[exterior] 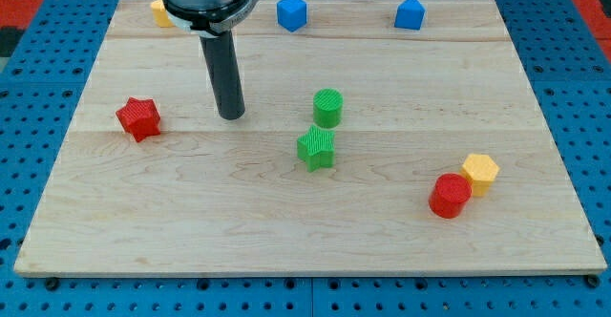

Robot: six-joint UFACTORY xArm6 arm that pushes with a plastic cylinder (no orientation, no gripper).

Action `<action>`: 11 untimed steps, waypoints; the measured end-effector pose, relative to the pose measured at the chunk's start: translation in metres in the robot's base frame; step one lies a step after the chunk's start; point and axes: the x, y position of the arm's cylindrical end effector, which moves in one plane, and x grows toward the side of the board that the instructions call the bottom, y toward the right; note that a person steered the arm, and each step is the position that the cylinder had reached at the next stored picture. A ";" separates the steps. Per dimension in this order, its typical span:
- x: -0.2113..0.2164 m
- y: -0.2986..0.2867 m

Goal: Slightly push the yellow hexagon towards the top of the board

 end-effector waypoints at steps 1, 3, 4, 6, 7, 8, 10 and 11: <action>0.000 0.000; 0.004 0.048; 0.068 0.058; 0.154 0.135; 0.201 0.177; 0.191 0.248; 0.096 0.286; 0.062 0.286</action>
